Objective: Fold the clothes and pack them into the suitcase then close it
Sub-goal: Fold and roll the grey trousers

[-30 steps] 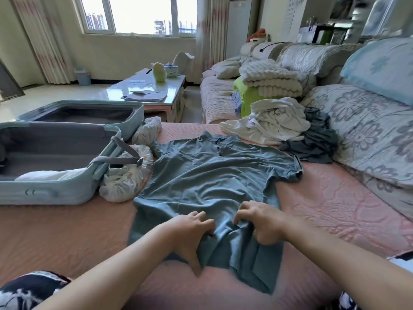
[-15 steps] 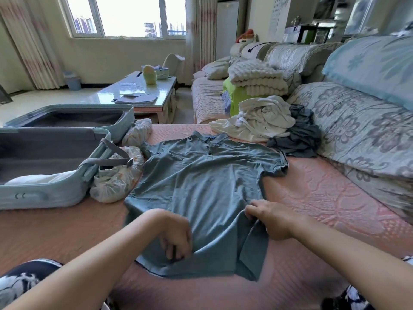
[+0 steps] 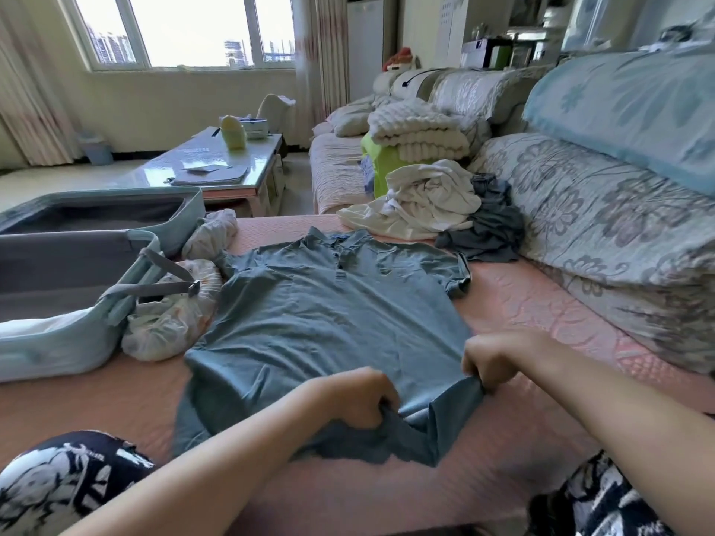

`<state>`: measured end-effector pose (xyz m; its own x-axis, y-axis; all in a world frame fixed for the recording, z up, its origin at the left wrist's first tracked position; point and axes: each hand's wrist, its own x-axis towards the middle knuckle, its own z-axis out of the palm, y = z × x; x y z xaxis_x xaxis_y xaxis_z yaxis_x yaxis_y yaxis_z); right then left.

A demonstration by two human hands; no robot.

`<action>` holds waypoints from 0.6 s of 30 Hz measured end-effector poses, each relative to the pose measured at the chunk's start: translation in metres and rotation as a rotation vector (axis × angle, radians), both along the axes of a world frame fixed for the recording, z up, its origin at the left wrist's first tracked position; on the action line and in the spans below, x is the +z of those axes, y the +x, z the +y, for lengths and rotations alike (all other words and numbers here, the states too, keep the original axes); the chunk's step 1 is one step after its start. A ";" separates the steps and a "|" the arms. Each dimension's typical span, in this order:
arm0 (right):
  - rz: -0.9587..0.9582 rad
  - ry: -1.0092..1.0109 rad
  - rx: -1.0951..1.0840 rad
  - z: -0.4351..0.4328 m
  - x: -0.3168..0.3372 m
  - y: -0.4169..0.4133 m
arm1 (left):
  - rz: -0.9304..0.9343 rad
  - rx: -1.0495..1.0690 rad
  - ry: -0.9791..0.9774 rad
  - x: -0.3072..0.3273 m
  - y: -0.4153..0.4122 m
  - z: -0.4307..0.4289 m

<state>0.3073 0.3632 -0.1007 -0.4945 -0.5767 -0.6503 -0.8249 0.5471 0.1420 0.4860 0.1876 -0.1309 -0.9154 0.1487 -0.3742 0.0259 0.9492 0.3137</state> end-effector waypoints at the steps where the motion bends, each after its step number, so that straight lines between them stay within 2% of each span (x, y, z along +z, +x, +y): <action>1: -0.039 0.019 -0.020 0.000 -0.003 0.000 | -0.113 -0.012 0.054 0.000 -0.001 0.001; 3: -0.133 -0.015 -0.091 -0.002 -0.007 -0.003 | -0.359 0.015 0.204 -0.003 -0.004 0.004; 5: -0.211 -0.147 -0.184 -0.005 -0.005 -0.009 | -0.446 0.096 0.329 -0.002 -0.013 0.003; 8: -0.213 -0.434 -0.304 -0.014 -0.001 -0.031 | -0.243 0.147 0.354 0.011 -0.045 -0.009; 12: 0.100 -0.671 -0.283 -0.026 0.007 -0.070 | 0.043 0.232 0.276 0.029 -0.095 -0.022; 15: 0.195 -0.760 -0.349 -0.034 0.010 -0.098 | 0.231 0.305 0.177 0.029 -0.134 -0.029; 18: 0.249 -0.674 -0.330 -0.042 -0.001 -0.122 | 0.321 0.362 0.140 0.018 -0.168 -0.032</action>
<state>0.1850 0.3211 -0.1021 -0.7938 -0.6052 -0.0605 -0.5924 0.7919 -0.1482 0.3178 0.1556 -0.1127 -0.9831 -0.1711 -0.0645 -0.1812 0.8645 0.4688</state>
